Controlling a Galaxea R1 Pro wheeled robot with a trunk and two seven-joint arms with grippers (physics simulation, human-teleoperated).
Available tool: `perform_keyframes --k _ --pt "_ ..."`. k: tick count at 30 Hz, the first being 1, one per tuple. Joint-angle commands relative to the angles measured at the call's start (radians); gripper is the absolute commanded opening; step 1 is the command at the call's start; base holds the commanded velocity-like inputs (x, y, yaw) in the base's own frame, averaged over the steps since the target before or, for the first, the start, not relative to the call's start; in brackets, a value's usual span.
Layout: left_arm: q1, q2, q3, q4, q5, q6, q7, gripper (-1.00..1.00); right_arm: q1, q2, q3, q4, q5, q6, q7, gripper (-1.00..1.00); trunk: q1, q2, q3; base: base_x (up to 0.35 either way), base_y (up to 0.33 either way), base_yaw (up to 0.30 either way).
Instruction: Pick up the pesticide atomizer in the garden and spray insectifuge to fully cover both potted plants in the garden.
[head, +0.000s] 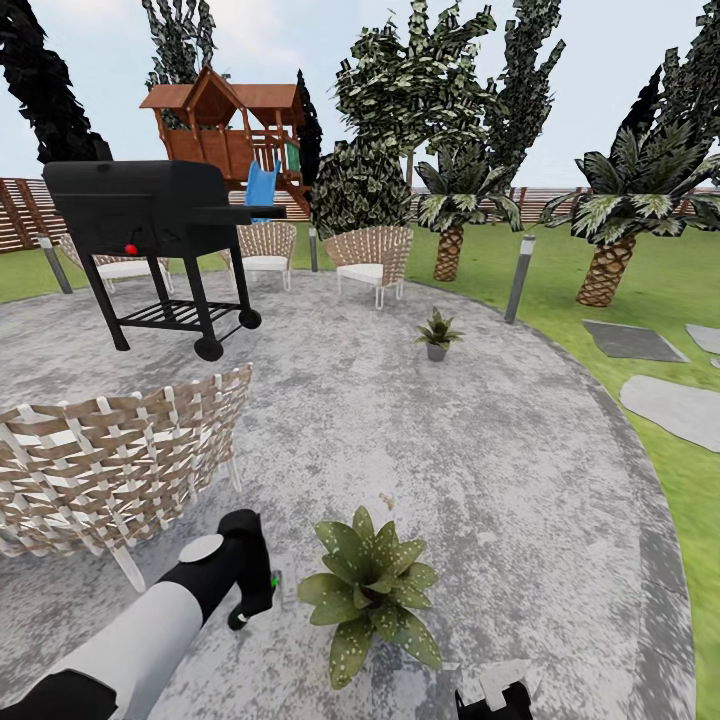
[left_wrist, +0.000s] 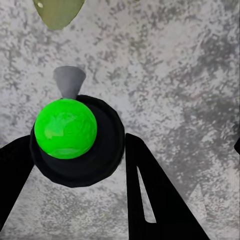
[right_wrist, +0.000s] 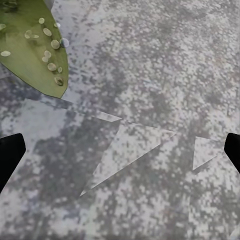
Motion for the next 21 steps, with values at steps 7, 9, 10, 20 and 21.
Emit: perform_keyframes --k 7,9,10,20,21 --pt "0.005 -0.015 0.001 0.006 0.003 0.012 0.119 -1.00 -0.001 0.000 -0.008 0.001 0.011 -0.003 -0.004 1.00 0.000 0.000 -0.001 0.000 0.000 0.000" --pt "0.004 -0.019 0.001 0.021 0.004 0.013 0.145 -1.00 -0.001 0.000 -0.007 0.001 0.011 -0.003 -0.005 1.00 0.000 0.000 -0.001 0.000 0.000 0.000" --pt "0.003 -0.025 0.000 0.032 0.003 0.013 0.165 -1.00 -0.001 0.000 -0.008 0.001 0.011 -0.003 -0.004 1.00 0.000 0.000 -0.001 0.000 0.000 0.000" --pt "0.005 -0.022 0.009 0.099 0.017 0.005 0.235 -1.00 -0.001 0.001 -0.006 0.002 0.011 -0.003 -0.004 1.00 0.000 0.000 -0.001 0.000 0.000 0.000" --pt "0.007 -0.020 0.010 0.100 0.018 0.005 0.235 -1.00 -0.001 0.001 -0.007 0.002 0.011 -0.003 -0.004 1.00 0.000 0.000 -0.001 0.000 0.000 0.000"
